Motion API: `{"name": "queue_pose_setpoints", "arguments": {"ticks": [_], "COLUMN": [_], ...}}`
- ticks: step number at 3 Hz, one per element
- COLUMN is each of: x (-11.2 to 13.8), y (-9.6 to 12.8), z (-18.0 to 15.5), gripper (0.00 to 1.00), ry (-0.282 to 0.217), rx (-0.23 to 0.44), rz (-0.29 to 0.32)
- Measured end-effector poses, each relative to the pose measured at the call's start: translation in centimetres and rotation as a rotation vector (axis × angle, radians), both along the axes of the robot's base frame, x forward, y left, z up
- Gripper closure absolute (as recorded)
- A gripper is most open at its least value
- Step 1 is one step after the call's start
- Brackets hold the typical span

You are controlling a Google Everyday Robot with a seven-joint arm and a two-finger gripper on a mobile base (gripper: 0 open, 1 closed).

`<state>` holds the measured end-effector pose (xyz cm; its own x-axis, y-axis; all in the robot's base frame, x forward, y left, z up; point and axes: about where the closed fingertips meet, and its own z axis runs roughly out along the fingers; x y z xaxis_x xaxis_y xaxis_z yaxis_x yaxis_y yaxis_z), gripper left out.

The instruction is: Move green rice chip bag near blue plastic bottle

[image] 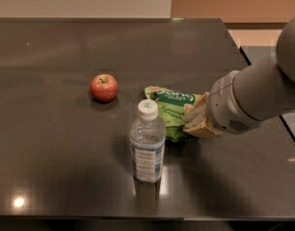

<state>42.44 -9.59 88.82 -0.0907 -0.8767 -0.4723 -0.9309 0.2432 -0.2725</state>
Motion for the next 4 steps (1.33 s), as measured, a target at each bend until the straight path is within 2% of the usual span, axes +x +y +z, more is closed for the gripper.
{"name": "queue_pose_setpoints", "arguments": {"ticks": [1, 4], "x": [-0.84, -0.99], "y": [0.96, 1.81], "z": [0.03, 0.11], "gripper": [0.84, 0.14], "ry": [-0.004, -0.008], "rx": [0.005, 0.002], "rz": [0.020, 0.041]}}
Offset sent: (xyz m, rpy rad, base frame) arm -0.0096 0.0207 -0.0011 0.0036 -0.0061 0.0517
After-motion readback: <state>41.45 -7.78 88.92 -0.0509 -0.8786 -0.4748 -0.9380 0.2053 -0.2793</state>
